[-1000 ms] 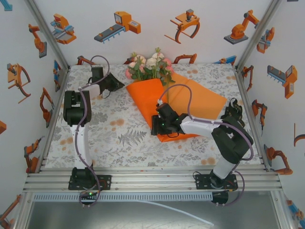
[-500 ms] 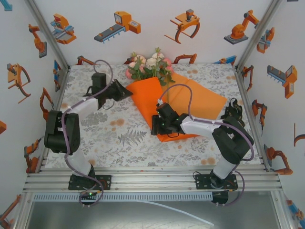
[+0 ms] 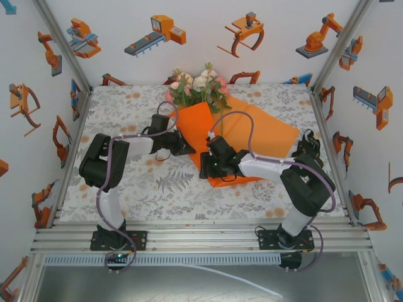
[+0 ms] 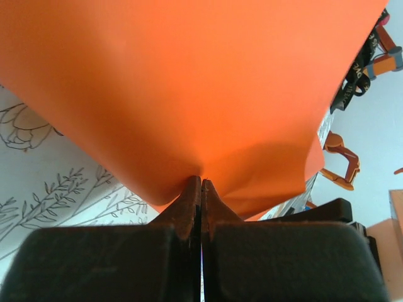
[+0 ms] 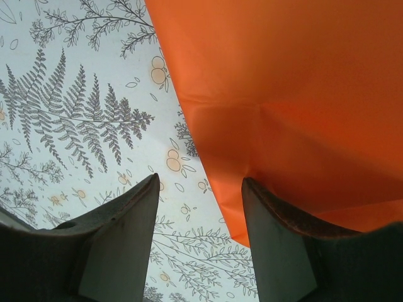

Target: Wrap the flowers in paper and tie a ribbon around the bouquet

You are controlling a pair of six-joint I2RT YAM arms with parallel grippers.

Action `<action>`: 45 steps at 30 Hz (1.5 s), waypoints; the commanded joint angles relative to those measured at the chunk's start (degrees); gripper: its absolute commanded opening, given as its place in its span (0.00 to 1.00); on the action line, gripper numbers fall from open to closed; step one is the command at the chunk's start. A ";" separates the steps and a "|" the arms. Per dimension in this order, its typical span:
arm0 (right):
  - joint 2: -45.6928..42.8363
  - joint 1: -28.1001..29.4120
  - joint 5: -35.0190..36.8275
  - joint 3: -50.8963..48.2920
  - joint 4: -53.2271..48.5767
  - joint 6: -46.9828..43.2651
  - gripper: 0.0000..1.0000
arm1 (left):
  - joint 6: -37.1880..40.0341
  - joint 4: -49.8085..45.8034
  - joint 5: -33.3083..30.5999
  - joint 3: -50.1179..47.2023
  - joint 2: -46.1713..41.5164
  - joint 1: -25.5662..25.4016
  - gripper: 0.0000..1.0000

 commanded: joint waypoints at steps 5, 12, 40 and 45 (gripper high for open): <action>-0.69 -0.08 -0.83 -1.80 0.57 0.65 0.51 | -1.99 3.50 0.68 -0.05 3.35 -0.48 0.00; -1.26 -0.08 -0.34 -3.36 1.18 1.62 0.51 | -0.39 6.48 -1.96 -0.07 6.05 4.29 0.00; -0.31 -0.08 3.41 -1.24 -3.84 2.50 0.46 | -2.69 9.14 -2.53 15.34 22.49 21.82 0.00; 0.28 -0.08 3.19 -0.60 -4.02 2.42 0.46 | -3.98 8.60 -3.52 18.95 23.99 23.71 0.00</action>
